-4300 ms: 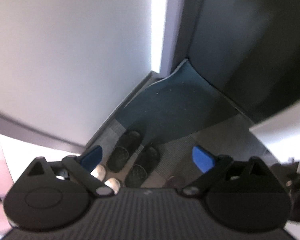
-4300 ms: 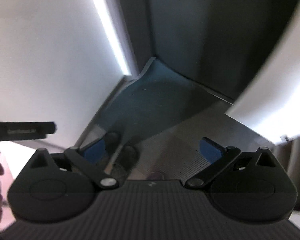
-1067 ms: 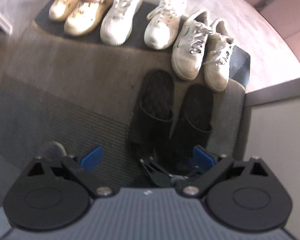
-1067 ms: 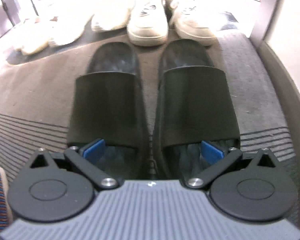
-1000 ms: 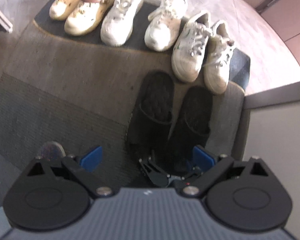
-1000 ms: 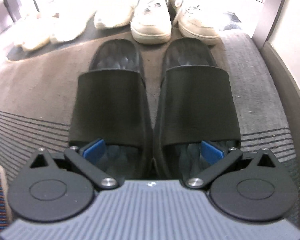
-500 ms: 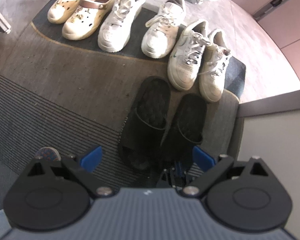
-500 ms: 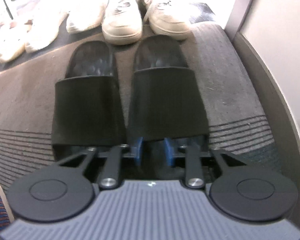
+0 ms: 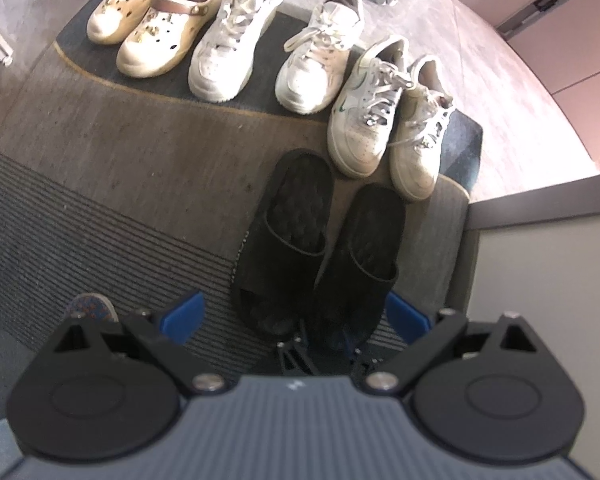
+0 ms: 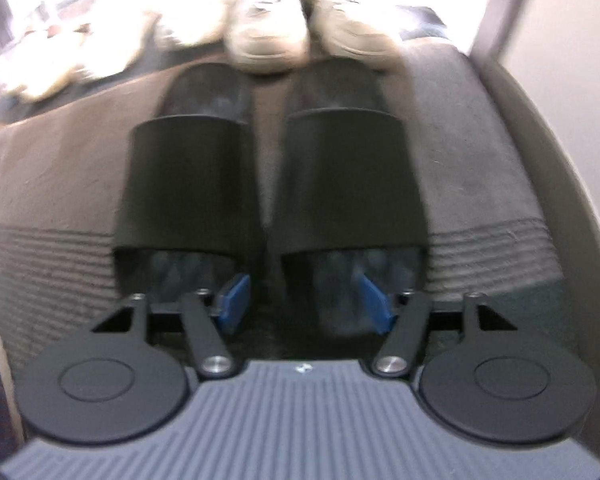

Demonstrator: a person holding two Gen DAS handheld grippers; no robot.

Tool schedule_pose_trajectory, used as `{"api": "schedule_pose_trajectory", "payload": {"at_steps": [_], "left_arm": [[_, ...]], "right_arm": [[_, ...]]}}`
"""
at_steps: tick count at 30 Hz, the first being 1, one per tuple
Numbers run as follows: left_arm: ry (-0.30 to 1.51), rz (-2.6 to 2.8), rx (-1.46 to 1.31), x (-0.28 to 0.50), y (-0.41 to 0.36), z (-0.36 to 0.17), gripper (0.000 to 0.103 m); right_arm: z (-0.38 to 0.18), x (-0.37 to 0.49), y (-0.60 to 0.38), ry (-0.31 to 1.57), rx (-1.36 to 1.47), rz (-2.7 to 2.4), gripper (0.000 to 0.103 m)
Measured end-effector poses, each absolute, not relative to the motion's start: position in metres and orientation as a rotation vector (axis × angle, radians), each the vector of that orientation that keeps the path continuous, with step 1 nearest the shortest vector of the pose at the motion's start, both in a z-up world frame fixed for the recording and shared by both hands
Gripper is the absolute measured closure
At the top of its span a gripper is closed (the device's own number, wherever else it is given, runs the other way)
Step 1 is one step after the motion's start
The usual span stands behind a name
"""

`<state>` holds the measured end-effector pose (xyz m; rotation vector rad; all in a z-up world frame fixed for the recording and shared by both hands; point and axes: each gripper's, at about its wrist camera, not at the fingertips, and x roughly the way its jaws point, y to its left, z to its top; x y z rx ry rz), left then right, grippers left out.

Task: Organize scattered shoes
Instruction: 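Lift both black slides together with the right tool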

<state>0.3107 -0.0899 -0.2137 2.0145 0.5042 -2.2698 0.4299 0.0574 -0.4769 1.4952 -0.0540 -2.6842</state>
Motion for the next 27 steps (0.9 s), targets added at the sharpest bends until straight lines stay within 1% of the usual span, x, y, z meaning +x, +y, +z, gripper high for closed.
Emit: {"api": "schedule_pose_trajectory", "payload": {"at_steps": [1,2,3,4,6,8,10,12,14,16,17,18,19,20,21,23,24,27], "left_arm": [[0.497,-2.282,2.019,0.31,-0.089,-0.213,0.004],[0.486,-2.297,2.026,0.308,-0.089,-0.211,0.004],[0.478,-2.305,2.032,0.307,-0.088,-0.21,0.004],[0.471,-2.313,2.036,0.305,-0.088,-0.21,0.004],[0.457,-2.326,2.043,0.302,-0.087,-0.209,0.004],[0.444,-2.334,2.051,0.298,-0.086,-0.208,0.004],[0.442,-2.336,2.059,0.296,-0.083,-0.207,0.004],[0.426,-2.358,2.055,0.293,-0.078,-0.203,0.004],[0.407,-2.38,2.049,0.29,-0.073,-0.2,0.004],[0.379,-2.387,2.05,0.292,-0.066,-0.201,0.004],[0.357,-2.388,2.053,0.293,-0.062,-0.202,0.004],[0.329,-2.388,2.054,0.293,-0.058,-0.203,0.004],[0.293,-2.387,2.054,0.294,-0.054,-0.205,0.004],[0.265,-2.387,2.05,0.294,-0.051,-0.207,0.004],[0.249,-2.387,2.041,0.295,-0.049,-0.208,0.004],[0.229,-2.382,2.03,0.296,-0.048,-0.213,0.004],[0.22,-2.375,2.03,0.296,-0.047,-0.215,0.004],[0.212,-2.342,2.027,0.297,-0.05,-0.219,0.004]], "right_arm": [[-0.478,0.43,0.055,-0.052,1.475,-2.68,0.034],[-0.482,0.428,0.051,-0.037,1.457,-2.676,0.027],[-0.487,0.429,0.049,-0.028,1.432,-2.683,0.023],[-0.491,0.431,0.047,-0.02,1.406,-2.692,0.026],[-0.501,0.434,0.044,0.05,1.373,-2.707,0.026],[-0.508,0.438,0.045,0.045,1.357,-2.739,0.025],[-0.511,0.435,0.049,-0.015,1.335,-2.756,0.026],[-0.509,0.43,0.048,-0.033,1.23,-2.821,0.025],[-0.512,0.429,0.041,-0.019,1.159,-2.828,0.025],[-0.521,0.428,0.033,0.011,1.167,-2.823,0.023],[-0.524,0.427,0.032,-0.002,1.162,-2.841,0.023],[-0.523,0.426,0.031,-0.005,1.172,-2.85,0.029],[-0.521,0.425,0.031,-0.006,1.183,-2.857,0.031],[-0.514,0.423,0.031,-0.02,1.197,-2.854,0.041],[-0.508,0.423,0.031,-0.021,1.189,-2.836,0.054],[-0.498,0.422,0.03,-0.014,1.185,-2.821,0.069],[-0.491,0.421,0.03,-0.015,1.189,-2.813,0.073],[-0.466,0.413,0.03,-0.011,1.208,-2.785,0.079]]}}
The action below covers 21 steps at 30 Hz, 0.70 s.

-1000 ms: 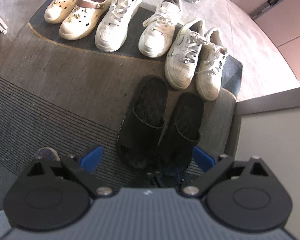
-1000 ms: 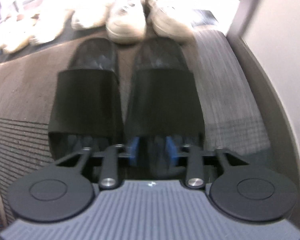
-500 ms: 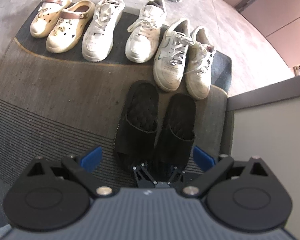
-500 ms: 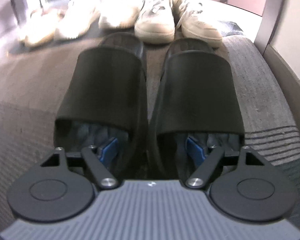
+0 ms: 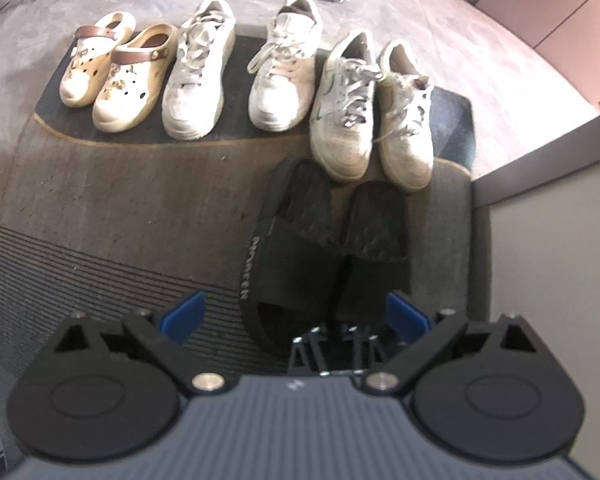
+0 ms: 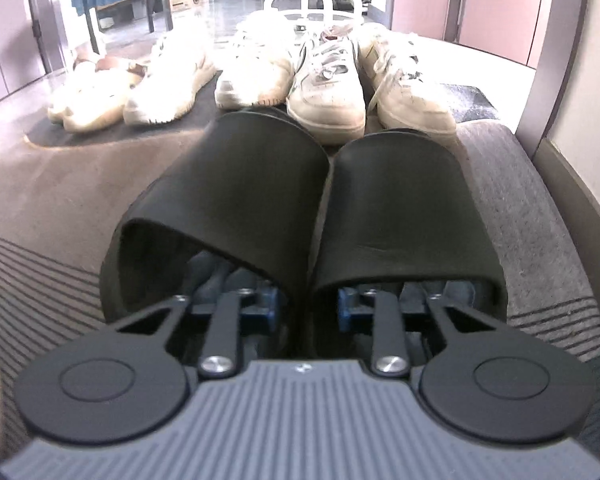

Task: Organize scattered shoes
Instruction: 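Lift both black slides together with the right tool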

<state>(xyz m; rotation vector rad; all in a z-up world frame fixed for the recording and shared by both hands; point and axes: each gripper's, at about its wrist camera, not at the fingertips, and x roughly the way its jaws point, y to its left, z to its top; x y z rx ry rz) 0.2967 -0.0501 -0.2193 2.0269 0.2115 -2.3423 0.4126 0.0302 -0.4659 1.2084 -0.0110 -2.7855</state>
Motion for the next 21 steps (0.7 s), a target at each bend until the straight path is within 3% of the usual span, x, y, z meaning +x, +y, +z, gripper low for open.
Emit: {"api": "schedule_pose_trajectory", "payload": {"at_steps": [14,21], "left_arm": [[0.373,-2.277,1.873,0.3,-0.093,-0.169,0.004],[0.419,-2.21,1.861,0.312,-0.111,-0.176,0.004]], "right_arm": [[-0.352,0.387,0.057,-0.138,1.474,-2.602,0.084],[-0.362,0.395,0.055,-0.024,1.525,-2.493,0.083]]}}
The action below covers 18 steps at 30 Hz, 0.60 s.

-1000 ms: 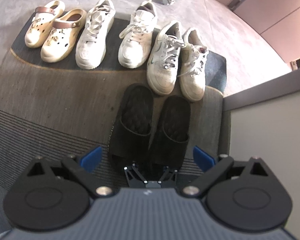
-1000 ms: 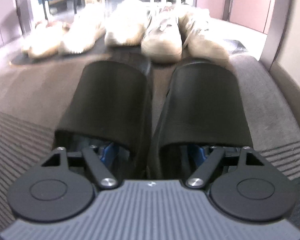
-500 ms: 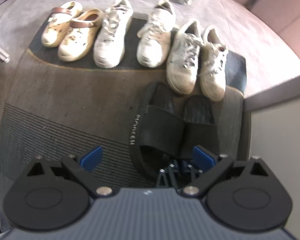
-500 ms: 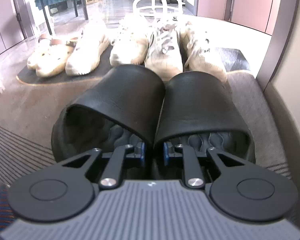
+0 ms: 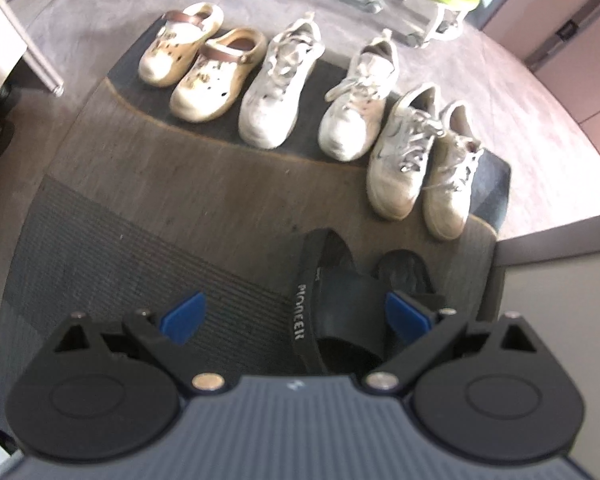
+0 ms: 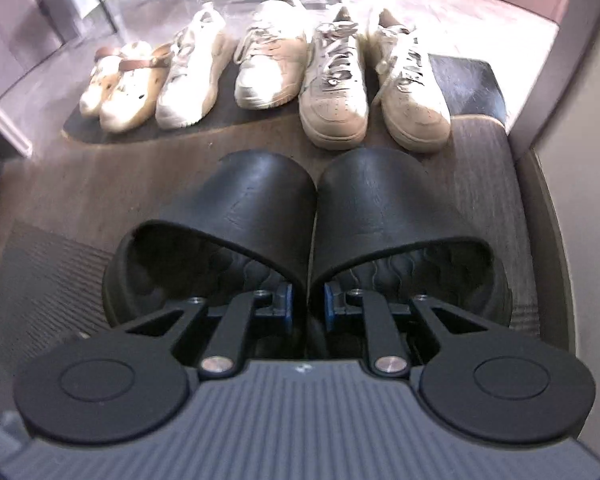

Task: Organize scattered shoes
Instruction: 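Lift both black slides together with the right tool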

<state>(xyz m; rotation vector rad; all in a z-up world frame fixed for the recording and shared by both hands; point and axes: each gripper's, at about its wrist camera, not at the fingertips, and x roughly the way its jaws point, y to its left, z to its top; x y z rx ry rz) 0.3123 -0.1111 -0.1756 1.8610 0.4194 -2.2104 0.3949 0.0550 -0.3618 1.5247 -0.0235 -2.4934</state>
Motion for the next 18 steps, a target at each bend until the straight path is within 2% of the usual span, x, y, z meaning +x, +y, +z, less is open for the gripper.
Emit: {"api": "schedule_pose_trajectory", "payload": {"at_steps": [5,9,10,11,14,18], "left_arm": [[0.454,-2.188,1.838,0.314,-0.121,-0.177,0.004],[0.463,-2.191,1.839,0.31,-0.121,-0.175,0.004],[0.465,-2.191,1.839,0.309,-0.121,-0.175,0.004],[0.468,-2.192,1.838,0.308,-0.121,-0.174,0.004],[0.481,-2.192,1.831,0.309,-0.12,-0.17,0.004],[0.49,-2.197,1.807,0.313,-0.126,-0.154,0.004]], "right_arm": [[-0.368,0.393,0.058,-0.061,1.564,-2.525,0.077],[-0.376,0.376,0.051,-0.07,1.463,-2.596,0.062],[-0.378,0.369,0.048,-0.068,1.463,-2.604,0.064],[-0.38,0.361,0.045,-0.064,1.468,-2.612,0.071],[-0.373,0.346,0.039,-0.068,1.489,-2.599,0.078],[-0.357,0.342,0.036,-0.044,1.533,-2.562,0.079]]}}
